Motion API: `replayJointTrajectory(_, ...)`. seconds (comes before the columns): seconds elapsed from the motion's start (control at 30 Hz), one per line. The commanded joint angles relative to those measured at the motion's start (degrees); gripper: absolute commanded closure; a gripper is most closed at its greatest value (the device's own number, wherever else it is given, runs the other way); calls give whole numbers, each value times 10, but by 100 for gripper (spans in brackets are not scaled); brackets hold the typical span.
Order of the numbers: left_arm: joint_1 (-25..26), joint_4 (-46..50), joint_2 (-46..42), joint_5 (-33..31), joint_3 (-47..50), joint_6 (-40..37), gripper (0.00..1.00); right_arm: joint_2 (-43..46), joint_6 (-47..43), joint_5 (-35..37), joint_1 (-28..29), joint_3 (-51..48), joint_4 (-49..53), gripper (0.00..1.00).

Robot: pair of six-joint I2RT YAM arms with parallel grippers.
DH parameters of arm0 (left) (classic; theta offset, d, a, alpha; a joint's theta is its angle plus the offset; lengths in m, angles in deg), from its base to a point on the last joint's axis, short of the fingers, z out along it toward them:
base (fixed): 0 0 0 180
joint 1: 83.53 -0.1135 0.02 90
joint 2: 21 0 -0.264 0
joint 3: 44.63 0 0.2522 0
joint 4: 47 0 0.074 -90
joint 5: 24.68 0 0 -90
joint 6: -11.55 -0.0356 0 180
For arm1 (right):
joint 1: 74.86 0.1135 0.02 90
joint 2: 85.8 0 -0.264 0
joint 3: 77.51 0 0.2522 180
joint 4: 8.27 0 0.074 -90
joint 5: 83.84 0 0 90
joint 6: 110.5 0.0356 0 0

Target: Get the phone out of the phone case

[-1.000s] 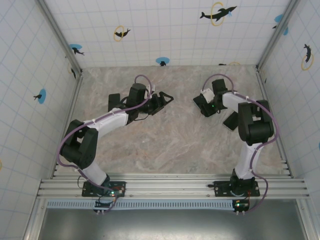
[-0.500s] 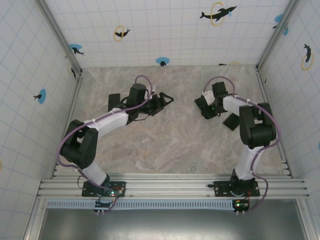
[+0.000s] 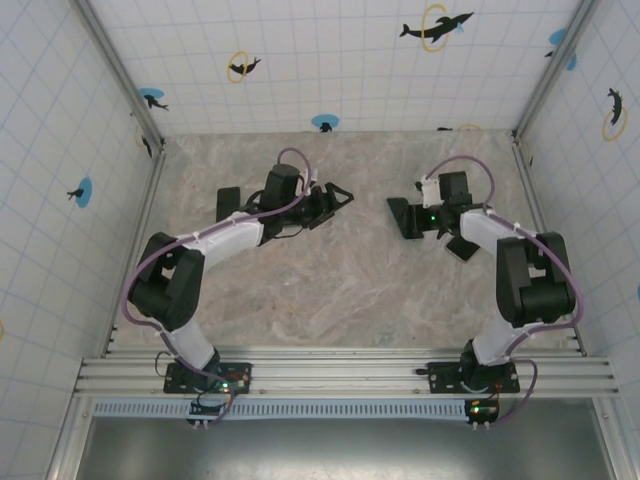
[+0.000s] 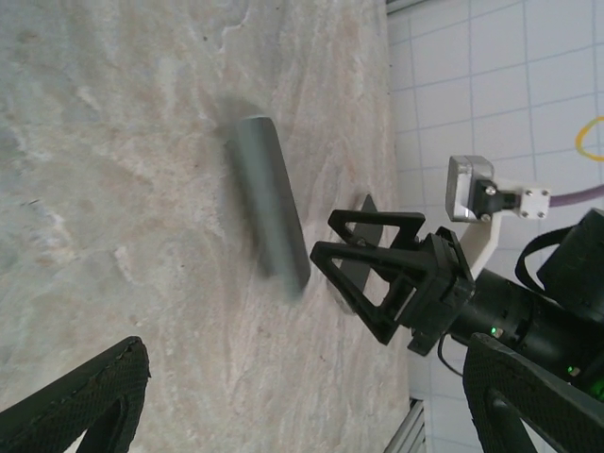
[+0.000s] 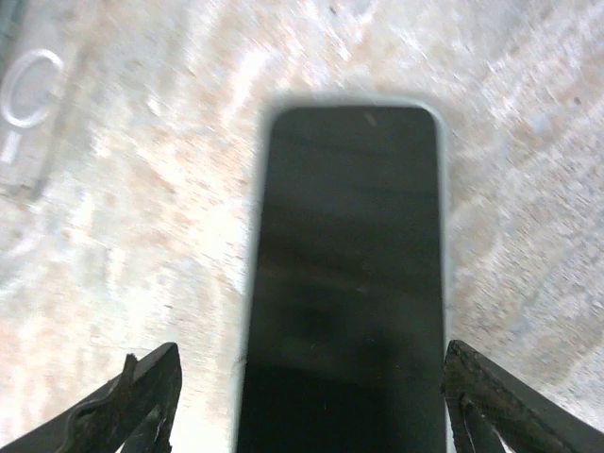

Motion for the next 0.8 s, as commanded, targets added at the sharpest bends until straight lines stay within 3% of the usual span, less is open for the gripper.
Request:
replayJointTrajectory(0.0,9,-10,23,14,-30,12,13,14,12,-8,14,-9,-25,47)
replayJointTrajectory(0.13,14,-10,32,16,-39,15,13,10,-8,33,25,-18,-6,42)
replayJointTrajectory(0.23,14,-11,30,15,-38,11,13,12,-11,77,39,-17,-12,22)
replayJointTrajectory(0.37,14,-10,30,18,-38,10,13,-20,-20,145,56,8,11,10)
replayJointTrajectory(0.77,14,-4,11,10,-16,0,13,-84,-28,172,76,43,48,7)
